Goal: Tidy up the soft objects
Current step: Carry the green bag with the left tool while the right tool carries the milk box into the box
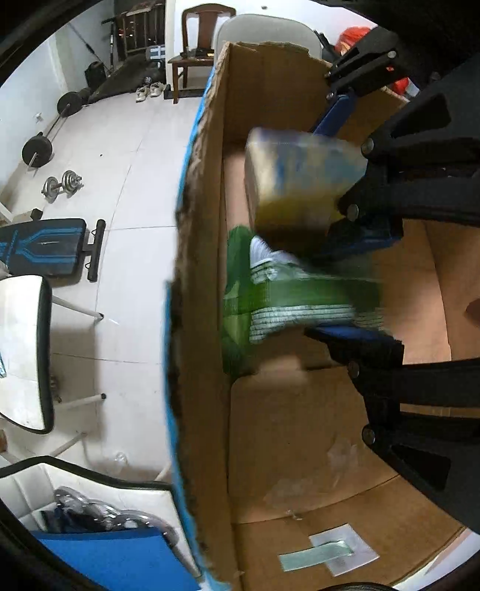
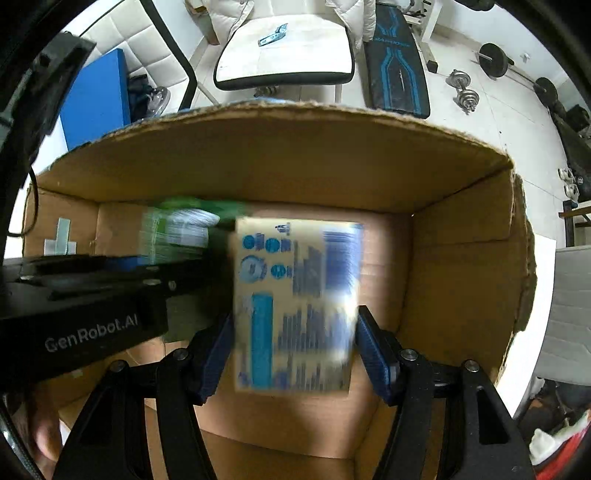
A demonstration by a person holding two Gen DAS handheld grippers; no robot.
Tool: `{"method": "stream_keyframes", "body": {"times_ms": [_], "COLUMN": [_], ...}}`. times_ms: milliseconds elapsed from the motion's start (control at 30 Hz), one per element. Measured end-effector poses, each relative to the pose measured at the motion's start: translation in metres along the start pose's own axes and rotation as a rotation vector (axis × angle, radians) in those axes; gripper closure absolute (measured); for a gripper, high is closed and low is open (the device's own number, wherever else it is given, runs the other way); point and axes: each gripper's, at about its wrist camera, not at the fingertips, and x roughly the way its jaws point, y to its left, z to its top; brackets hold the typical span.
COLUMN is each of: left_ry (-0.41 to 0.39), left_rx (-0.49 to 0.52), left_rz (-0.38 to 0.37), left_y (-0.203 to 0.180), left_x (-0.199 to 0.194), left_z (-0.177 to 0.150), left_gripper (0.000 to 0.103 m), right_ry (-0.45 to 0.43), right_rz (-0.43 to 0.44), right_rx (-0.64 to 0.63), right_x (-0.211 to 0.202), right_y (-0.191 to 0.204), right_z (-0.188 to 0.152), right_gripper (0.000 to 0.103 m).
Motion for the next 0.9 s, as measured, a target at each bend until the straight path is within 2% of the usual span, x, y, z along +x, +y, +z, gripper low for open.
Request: {"method": "stream_keyframes", "body": {"times_ms": [33,67,167,233,267,333,400,700,900], "left_ry": [-0.002,-0.009,-0.044,-0.070,-0.080,-0.106,-0.139,-0.250,-0.332], "left_rx": [-0.009,-0.012,-0.005,0.004,0.010,0.018,0.022,0.007,0.033], "left_rz": [-0.010,-0.008,0.032,0.061,0.080,0.108,0.138,0.175,0.162], "left_y": [0.001,0.003,0.005,0.004,0.003,0.004,0.005,0.009,0.000], "left_x": [-0.002,-0.004,-0.016,-0.026,-0.031,-0.041,-0.052,-0.098,-0.137], "left_z": [0.000,0.003,0.001,-0.004,-0.008,-0.015,-0.025,-0.081,-0.134], "left_gripper": [0.063,0.051,0.026,0.019,0.012,0.007,0.005,0.003,0.003], "right_ry": [-0.001,-0.002,-0.010,-0.020,-0.023,-0.025,-0.025,-0.094,-0.170], "right_rz": [-0.005,-0.005,-0.019,-0.029,-0.031,-0.035,-0.049,-0.009,0.027], "right_rx": [0.002,0.003,-0.004,-0.007,-0.004,-0.003,-0.009,-0.002,-0.013], "right_x": [-0.001,-0.003,-0.012,-0.018,-0.021,-0.026,-0.032,-0.075,-0.120], "right_y": [0.000,0.000,0.006,0.011,0.011,0.013,0.015,0.024,0.031], "right_z": [0.001,0.000,-0.004,-0.007,-0.010,-0.014,-0.020,-0.060,-0.109], "right_gripper": [0.034,0.032,0.026,0.012,0.011,0.006,0.000,0.000,0.000]}}
